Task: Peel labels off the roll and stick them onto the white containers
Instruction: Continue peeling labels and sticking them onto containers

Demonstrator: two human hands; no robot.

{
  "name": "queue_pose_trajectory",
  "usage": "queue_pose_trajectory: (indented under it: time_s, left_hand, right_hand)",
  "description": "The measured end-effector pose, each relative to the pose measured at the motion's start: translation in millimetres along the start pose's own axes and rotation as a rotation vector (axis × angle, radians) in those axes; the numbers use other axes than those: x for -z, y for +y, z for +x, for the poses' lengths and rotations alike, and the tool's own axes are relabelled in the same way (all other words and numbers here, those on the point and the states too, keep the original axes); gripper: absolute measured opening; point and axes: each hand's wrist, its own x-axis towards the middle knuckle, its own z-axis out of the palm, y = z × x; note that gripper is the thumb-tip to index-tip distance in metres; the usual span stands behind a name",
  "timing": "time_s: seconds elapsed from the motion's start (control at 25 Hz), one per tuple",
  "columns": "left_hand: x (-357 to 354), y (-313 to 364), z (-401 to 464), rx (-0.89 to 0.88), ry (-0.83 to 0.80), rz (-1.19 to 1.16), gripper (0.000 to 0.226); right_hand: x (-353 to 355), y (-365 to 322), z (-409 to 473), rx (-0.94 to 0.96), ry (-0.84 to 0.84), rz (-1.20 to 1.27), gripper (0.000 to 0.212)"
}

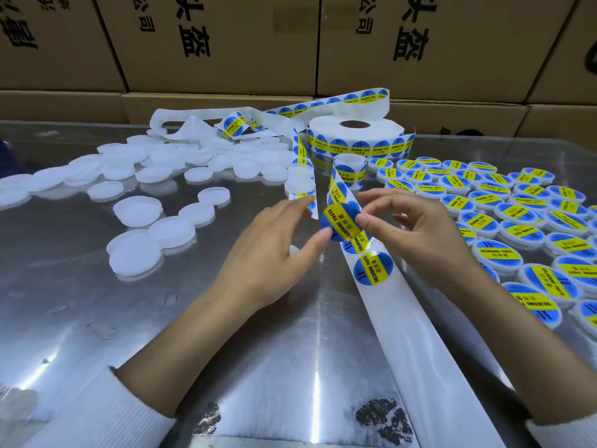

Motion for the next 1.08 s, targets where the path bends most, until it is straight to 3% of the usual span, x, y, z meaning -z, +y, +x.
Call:
queue_pose_trajectory:
  time_s: [0.08, 0.16, 0.28, 0.44, 0.68, 0.84, 1.08]
  left_hand:
    - [2.7, -7.9, -1.0, 0.187, -0.155, 0.227, 0.087]
    - [6.6, -13.7, -2.5, 0.377, -0.233, 0.353, 0.104]
    - [11.2, -19.9, -1.2, 0.460, -0.163, 0.361, 0.083]
    - [11.0, -19.7, -0.2, 0.331, -0.099, 0.254, 0.056]
    - [-1.0, -4.7, 0.1, -0.026, 0.055, -0.043, 0.061]
    - [-5.3, -4.0, 1.2, -0.081, 0.127, -0.098, 0.060]
    - [-8.2, 4.1, -2.5, -0.175, 0.193, -0.158, 0.058]
  right_hand:
    - [0.0, -0.8, 0.4, -0.018, 0.033, 0.087, 0.011]
    - [0.0, -1.8, 0.4, -0.033, 0.051, 0.162, 0.010]
    - [-1.7, 0.6, 0.3, -0.057, 0.067, 0.147, 0.012]
    - [-4.6, 1.5, 0.6, -0.147, 0.072, 0.241, 0.023]
    - [-14.2, -6.0, -6.1, -0.208, -0.019, 0.297, 0.009]
    - [-16.5, -6.8, -5.9, -0.301, -0.044, 0.337, 0.002]
    - [-17.8, -6.0, -8.6, -0.373, -0.091, 0.392, 0.006]
